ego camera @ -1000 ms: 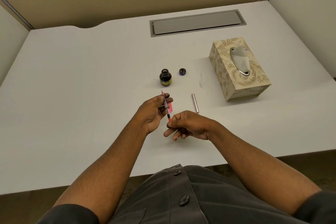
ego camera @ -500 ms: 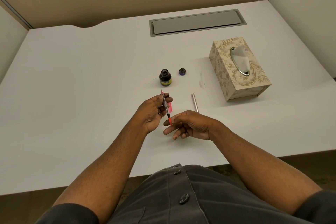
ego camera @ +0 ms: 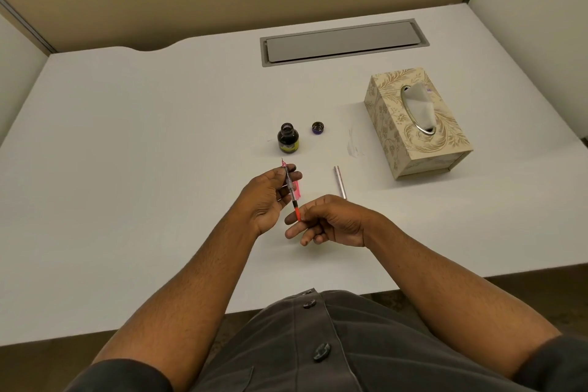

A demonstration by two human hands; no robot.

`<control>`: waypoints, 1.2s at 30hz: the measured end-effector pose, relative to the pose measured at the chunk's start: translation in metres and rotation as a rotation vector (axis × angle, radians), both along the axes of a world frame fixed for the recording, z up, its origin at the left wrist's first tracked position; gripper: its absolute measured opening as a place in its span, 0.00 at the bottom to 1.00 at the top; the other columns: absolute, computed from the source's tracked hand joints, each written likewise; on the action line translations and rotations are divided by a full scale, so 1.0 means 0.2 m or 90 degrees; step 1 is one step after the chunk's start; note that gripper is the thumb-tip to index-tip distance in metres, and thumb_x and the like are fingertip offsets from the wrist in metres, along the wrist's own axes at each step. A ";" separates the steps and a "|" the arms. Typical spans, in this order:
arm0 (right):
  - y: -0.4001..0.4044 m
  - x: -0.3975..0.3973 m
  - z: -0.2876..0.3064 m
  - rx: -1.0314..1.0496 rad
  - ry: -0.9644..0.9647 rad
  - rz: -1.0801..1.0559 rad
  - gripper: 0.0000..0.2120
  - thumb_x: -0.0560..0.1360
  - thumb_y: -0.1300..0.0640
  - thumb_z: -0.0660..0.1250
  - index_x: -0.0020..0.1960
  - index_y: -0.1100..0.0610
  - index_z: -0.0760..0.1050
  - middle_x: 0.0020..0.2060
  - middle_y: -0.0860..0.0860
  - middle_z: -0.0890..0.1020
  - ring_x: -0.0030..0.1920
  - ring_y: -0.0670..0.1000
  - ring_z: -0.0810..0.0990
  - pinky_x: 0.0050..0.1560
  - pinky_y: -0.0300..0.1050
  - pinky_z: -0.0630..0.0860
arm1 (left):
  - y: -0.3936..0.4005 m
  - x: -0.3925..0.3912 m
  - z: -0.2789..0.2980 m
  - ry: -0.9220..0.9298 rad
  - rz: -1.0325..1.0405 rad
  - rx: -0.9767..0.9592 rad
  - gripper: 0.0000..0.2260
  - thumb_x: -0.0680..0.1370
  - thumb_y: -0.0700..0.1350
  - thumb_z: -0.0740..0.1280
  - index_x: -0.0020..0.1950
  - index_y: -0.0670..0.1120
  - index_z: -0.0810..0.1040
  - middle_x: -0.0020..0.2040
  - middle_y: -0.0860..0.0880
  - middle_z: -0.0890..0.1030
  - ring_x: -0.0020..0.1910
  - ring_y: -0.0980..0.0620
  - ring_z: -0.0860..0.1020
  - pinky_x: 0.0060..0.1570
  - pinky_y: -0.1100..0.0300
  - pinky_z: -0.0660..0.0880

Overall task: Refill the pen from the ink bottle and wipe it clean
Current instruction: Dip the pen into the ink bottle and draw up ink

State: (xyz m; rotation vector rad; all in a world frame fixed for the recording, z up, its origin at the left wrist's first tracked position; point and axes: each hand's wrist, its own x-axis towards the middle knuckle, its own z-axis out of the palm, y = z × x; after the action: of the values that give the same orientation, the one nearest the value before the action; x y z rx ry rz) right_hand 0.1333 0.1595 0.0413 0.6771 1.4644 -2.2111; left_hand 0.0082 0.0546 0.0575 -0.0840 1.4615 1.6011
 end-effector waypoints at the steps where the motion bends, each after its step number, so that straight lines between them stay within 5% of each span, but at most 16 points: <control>1: 0.00 0.00 0.00 0.000 0.000 -0.001 0.14 0.81 0.63 0.57 0.61 0.66 0.77 0.52 0.63 0.84 0.36 0.51 0.84 0.34 0.37 0.76 | 0.00 0.00 0.00 0.000 0.000 0.000 0.11 0.83 0.42 0.57 0.52 0.46 0.79 0.46 0.48 0.83 0.50 0.53 0.78 0.48 0.59 0.71; 10: -0.01 0.00 0.00 0.005 -0.013 0.008 0.10 0.81 0.61 0.62 0.56 0.63 0.79 0.50 0.61 0.85 0.35 0.49 0.84 0.33 0.36 0.75 | -0.01 0.01 0.01 -0.003 0.005 -0.004 0.11 0.83 0.41 0.57 0.52 0.45 0.79 0.46 0.47 0.83 0.48 0.53 0.78 0.44 0.60 0.71; 18: -0.03 0.00 0.00 0.083 -0.003 0.017 0.06 0.77 0.57 0.69 0.42 0.57 0.78 0.47 0.59 0.86 0.34 0.49 0.83 0.33 0.37 0.73 | -0.01 0.03 0.02 -0.004 0.004 -0.003 0.10 0.83 0.41 0.57 0.52 0.45 0.79 0.46 0.48 0.83 0.47 0.54 0.78 0.43 0.61 0.71; 24: -0.04 0.01 0.00 0.074 -0.010 0.009 0.05 0.77 0.55 0.69 0.45 0.56 0.78 0.49 0.60 0.86 0.36 0.51 0.83 0.34 0.38 0.73 | -0.02 0.03 0.02 -0.002 0.000 0.006 0.11 0.83 0.41 0.57 0.52 0.45 0.79 0.47 0.48 0.83 0.48 0.53 0.78 0.46 0.60 0.72; 29: -0.03 0.02 0.01 0.007 -0.024 0.013 0.13 0.81 0.56 0.61 0.59 0.61 0.78 0.52 0.61 0.84 0.38 0.52 0.83 0.36 0.38 0.76 | -0.02 0.03 0.01 0.000 0.001 0.005 0.11 0.83 0.41 0.57 0.51 0.46 0.80 0.46 0.48 0.83 0.49 0.52 0.78 0.51 0.59 0.71; 36: -0.03 0.04 0.01 -0.034 -0.017 -0.018 0.14 0.81 0.59 0.57 0.57 0.65 0.79 0.49 0.61 0.85 0.35 0.52 0.84 0.34 0.38 0.75 | -0.03 0.04 0.02 -0.004 -0.001 0.011 0.11 0.83 0.41 0.57 0.52 0.45 0.79 0.47 0.47 0.83 0.47 0.53 0.77 0.46 0.60 0.71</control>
State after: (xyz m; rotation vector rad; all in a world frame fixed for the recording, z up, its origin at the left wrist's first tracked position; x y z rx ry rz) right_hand 0.1404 0.1529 0.0434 0.7106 1.3853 -2.2466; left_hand 0.0170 0.0490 0.0617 -0.0785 1.4417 1.6110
